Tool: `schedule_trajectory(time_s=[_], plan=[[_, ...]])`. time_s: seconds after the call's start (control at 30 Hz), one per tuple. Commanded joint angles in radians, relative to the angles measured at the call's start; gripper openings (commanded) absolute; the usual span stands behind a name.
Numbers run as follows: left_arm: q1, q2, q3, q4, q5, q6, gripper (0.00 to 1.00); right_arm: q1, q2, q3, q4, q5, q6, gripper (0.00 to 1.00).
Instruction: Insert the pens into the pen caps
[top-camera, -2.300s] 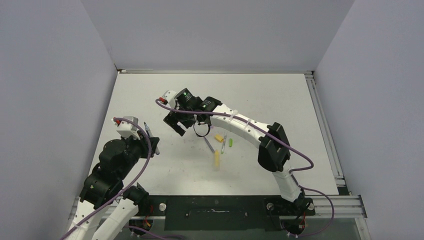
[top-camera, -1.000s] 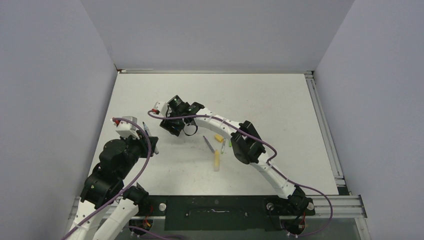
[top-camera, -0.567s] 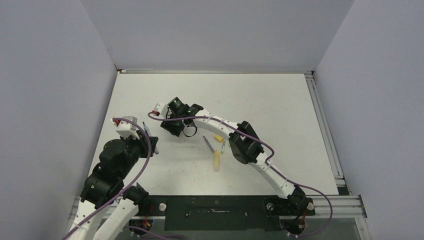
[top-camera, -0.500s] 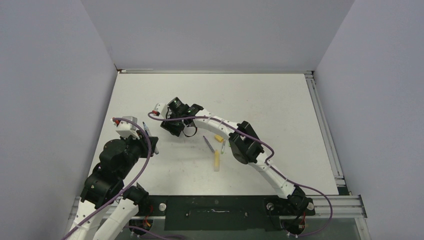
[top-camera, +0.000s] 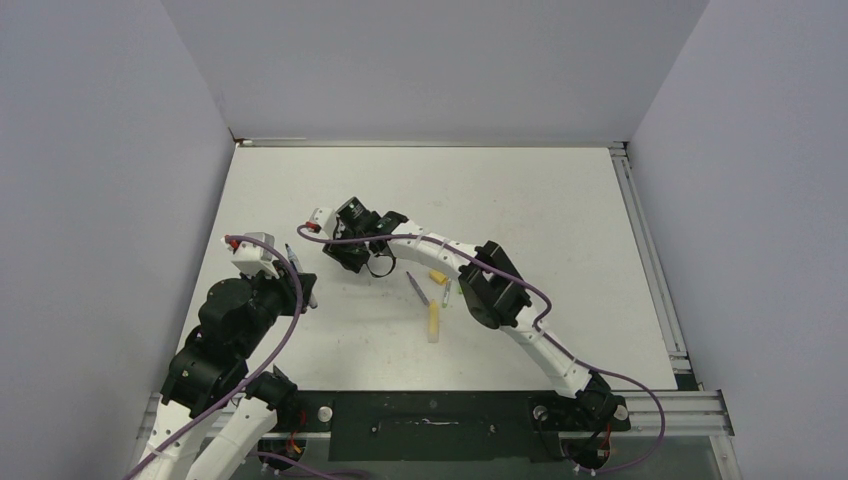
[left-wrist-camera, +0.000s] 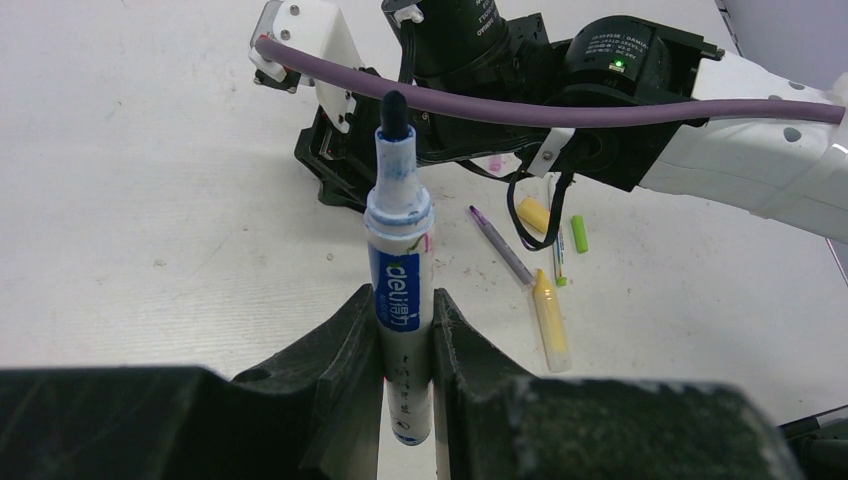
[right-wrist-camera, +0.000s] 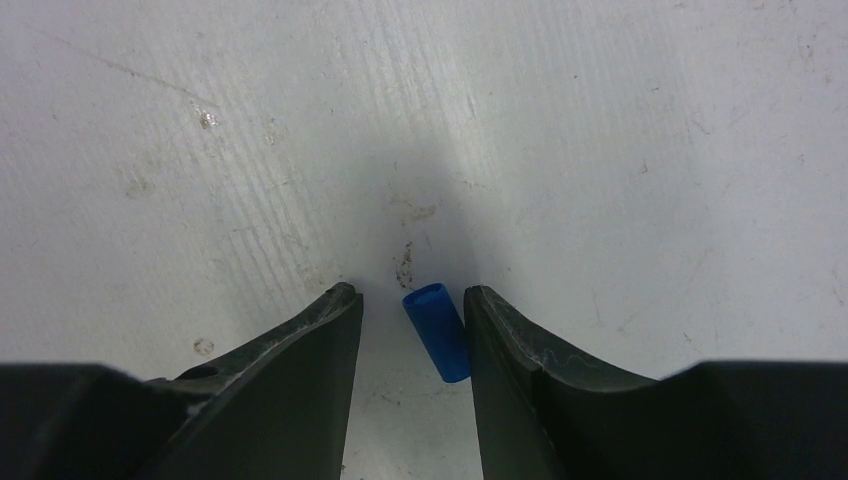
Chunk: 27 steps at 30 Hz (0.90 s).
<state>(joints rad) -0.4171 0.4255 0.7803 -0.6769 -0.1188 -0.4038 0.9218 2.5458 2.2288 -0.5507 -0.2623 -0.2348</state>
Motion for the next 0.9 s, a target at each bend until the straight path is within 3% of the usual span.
schedule_trajectory(time_s=[0.0, 0.2, 0.33, 0.53, 0.63, 0.87], plan=[[0.004, -0.001, 0.002, 0.063, 0.015, 0.007, 0.00, -0.009, -0.041, -0.048, -0.032, 0.082, 0.017, 0.40], [0.005, -0.001, 0.001, 0.064, 0.017, 0.006, 0.00, -0.009, -0.072, -0.093, -0.026, 0.101, 0.038, 0.40], [0.004, -0.004, 0.002, 0.064, 0.017, 0.007, 0.00, -0.009, -0.081, -0.106, -0.026, 0.107, 0.052, 0.35], [0.004, -0.004, 0.000, 0.064, 0.021, 0.006, 0.00, -0.006, -0.079, -0.101, -0.023, 0.113, 0.075, 0.20], [0.005, -0.003, 0.000, 0.066, 0.023, 0.006, 0.00, -0.003, -0.082, -0.094, -0.019, 0.126, 0.090, 0.06], [0.003, 0.003, -0.003, 0.073, 0.044, 0.006, 0.00, -0.006, -0.148, -0.149, 0.029, 0.131, 0.136, 0.05]])
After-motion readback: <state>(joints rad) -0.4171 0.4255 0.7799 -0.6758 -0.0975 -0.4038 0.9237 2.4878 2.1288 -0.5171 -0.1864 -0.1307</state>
